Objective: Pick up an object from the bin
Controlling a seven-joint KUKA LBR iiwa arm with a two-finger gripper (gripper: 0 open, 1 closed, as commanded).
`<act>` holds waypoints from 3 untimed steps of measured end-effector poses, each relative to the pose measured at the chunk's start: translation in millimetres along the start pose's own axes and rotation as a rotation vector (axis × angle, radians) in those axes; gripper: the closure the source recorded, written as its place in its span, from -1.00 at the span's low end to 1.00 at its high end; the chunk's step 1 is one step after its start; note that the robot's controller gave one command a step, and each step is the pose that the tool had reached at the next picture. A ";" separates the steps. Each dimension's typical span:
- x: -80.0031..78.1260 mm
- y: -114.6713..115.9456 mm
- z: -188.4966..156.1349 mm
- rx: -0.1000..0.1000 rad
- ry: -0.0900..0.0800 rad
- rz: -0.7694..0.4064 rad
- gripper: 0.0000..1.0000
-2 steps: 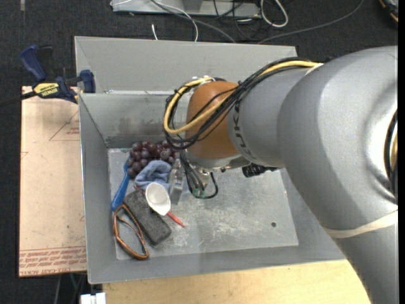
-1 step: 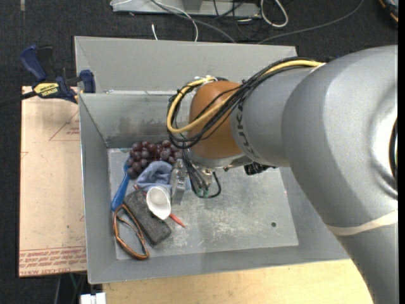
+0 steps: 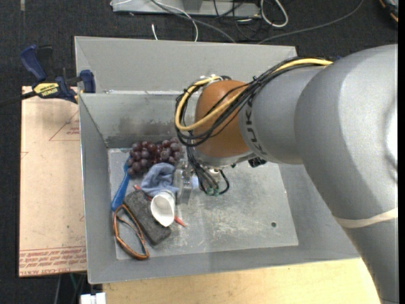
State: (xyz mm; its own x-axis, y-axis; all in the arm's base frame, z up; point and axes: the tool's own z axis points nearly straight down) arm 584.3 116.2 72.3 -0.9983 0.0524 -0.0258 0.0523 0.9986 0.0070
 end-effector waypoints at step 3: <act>44.6 -56.6 -69.6 -0.002 -0.005 -0.092 1.00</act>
Offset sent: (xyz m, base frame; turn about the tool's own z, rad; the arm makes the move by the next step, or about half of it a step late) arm -0.0468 -0.0622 0.0670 -0.1197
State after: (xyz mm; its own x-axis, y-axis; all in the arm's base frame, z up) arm 535.0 61.6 140.3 -0.9987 -0.0395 -0.0313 -0.0397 0.9992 0.0066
